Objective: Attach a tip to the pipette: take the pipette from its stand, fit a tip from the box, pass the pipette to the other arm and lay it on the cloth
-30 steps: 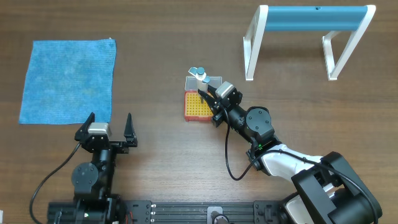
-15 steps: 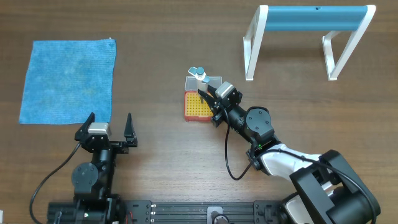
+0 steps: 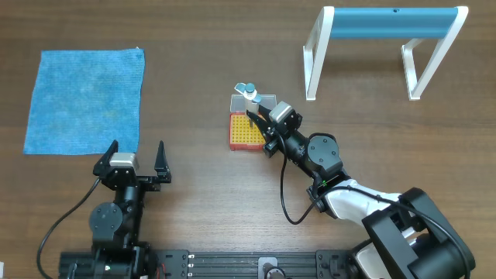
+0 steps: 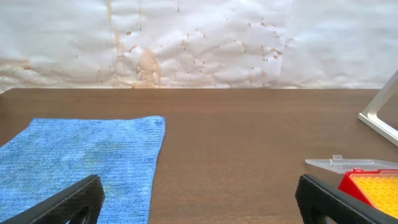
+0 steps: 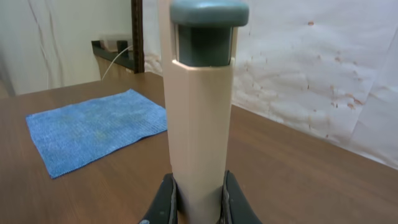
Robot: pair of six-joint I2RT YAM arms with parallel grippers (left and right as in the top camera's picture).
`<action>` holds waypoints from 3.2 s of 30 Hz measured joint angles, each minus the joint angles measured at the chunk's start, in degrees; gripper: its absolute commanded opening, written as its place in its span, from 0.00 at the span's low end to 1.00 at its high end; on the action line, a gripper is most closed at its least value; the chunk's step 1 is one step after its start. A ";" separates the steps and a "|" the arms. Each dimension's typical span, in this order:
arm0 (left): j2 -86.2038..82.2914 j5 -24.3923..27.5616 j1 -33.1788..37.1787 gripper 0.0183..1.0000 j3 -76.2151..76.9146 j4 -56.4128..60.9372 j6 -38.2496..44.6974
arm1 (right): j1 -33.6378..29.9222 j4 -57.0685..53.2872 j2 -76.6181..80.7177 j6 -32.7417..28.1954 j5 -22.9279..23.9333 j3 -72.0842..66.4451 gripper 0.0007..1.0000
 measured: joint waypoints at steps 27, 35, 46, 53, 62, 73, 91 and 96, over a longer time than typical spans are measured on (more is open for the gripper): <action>0.00 0.00 0.00 1.00 0.00 0.00 0.00 | -0.35 -16.85 -12.24 -1.33 -5.51 6.08 0.07; 0.00 0.00 0.00 1.00 0.00 0.00 0.00 | -2.58 -25.14 -13.38 -1.57 -12.13 17.44 0.07; 0.00 0.00 0.00 1.00 0.00 -0.02 0.00 | -2.34 -45.48 -10.40 -1.73 -22.86 42.42 0.07; 0.00 0.00 0.00 1.00 0.00 0.00 0.00 | -0.87 -47.65 -9.79 -1.62 -26.43 46.99 0.07; 0.00 0.00 0.00 1.00 0.00 0.00 0.00 | -3.74 -50.66 -9.73 1.79 -27.80 47.01 0.08; 0.00 0.00 0.00 1.00 0.00 0.00 0.00 | -4.46 -50.77 -9.73 7.08 -33.48 47.01 0.07; -0.04 10.12 0.00 1.00 0.02 28.94 -43.91 | -4.46 -51.08 -9.73 12.57 -46.51 47.01 0.07; -0.04 12.20 0.00 1.00 0.02 29.40 -58.77 | -4.46 -54.16 -9.73 14.40 -50.31 47.04 0.07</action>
